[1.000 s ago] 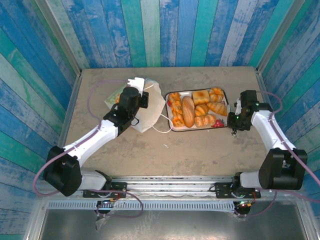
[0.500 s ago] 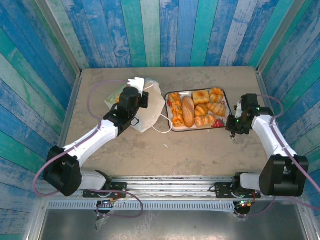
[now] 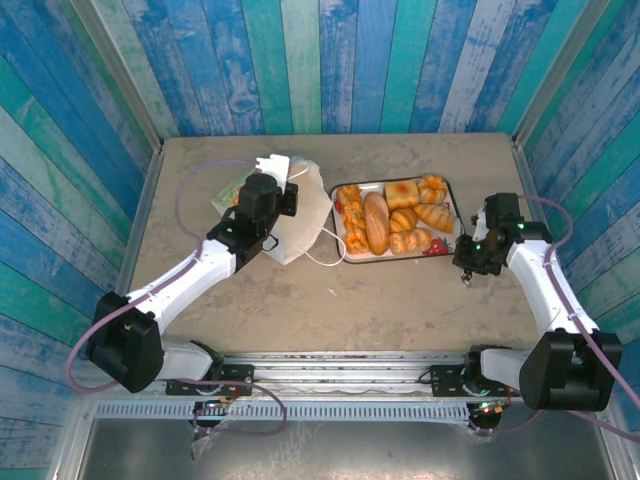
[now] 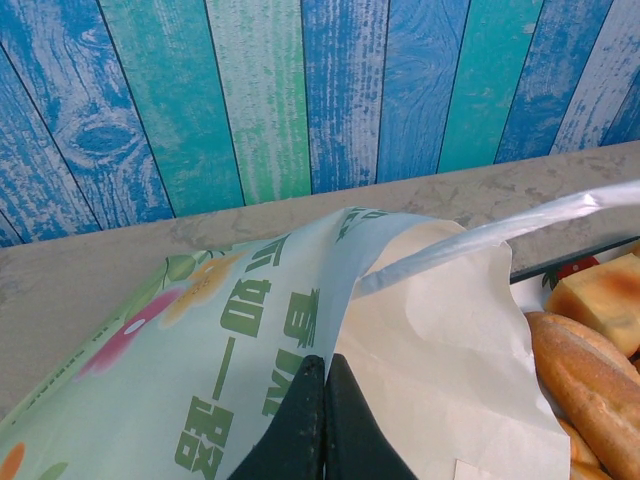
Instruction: Take the fake bread out of the paper bag
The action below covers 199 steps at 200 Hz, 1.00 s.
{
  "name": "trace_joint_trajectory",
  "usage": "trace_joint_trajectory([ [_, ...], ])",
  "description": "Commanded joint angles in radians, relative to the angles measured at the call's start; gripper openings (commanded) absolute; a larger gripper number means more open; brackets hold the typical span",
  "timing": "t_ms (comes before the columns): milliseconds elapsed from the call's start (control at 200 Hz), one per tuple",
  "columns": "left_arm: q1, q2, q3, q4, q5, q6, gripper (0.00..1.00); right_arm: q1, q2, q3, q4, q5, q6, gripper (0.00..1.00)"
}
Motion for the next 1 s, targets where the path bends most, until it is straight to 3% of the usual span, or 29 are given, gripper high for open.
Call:
trace_joint_trajectory([
  [0, -0.002, -0.06, -0.002, 0.03, 0.003, 0.002, 0.0, 0.0, -0.006, 0.046, -0.013, 0.024, 0.016, 0.26],
  [140, -0.001, -0.074, -0.014, 0.038, 0.013, 0.019, 0.0, 0.005, -0.039, 0.061, -0.025, -0.009, 0.015, 0.26],
  [310, -0.001, -0.119, -0.041, 0.052, 0.05, 0.095, 0.0, 0.062, -0.124, 0.076, -0.008, -0.158, 0.036, 0.26],
  [491, 0.0, -0.156, -0.09, 0.087, 0.089, 0.195, 0.0, 0.254, -0.166, 0.113, 0.071, -0.254, 0.132, 0.27],
  [746, 0.019, -0.209, -0.174, 0.142, 0.222, 0.304, 0.0, 0.568, -0.136, 0.115, 0.257, -0.229, 0.29, 0.27],
  [992, 0.024, -0.18, -0.172, 0.135, 0.209, 0.316, 0.0, 0.713, -0.136, 0.082, 0.354, -0.161, 0.387, 0.27],
])
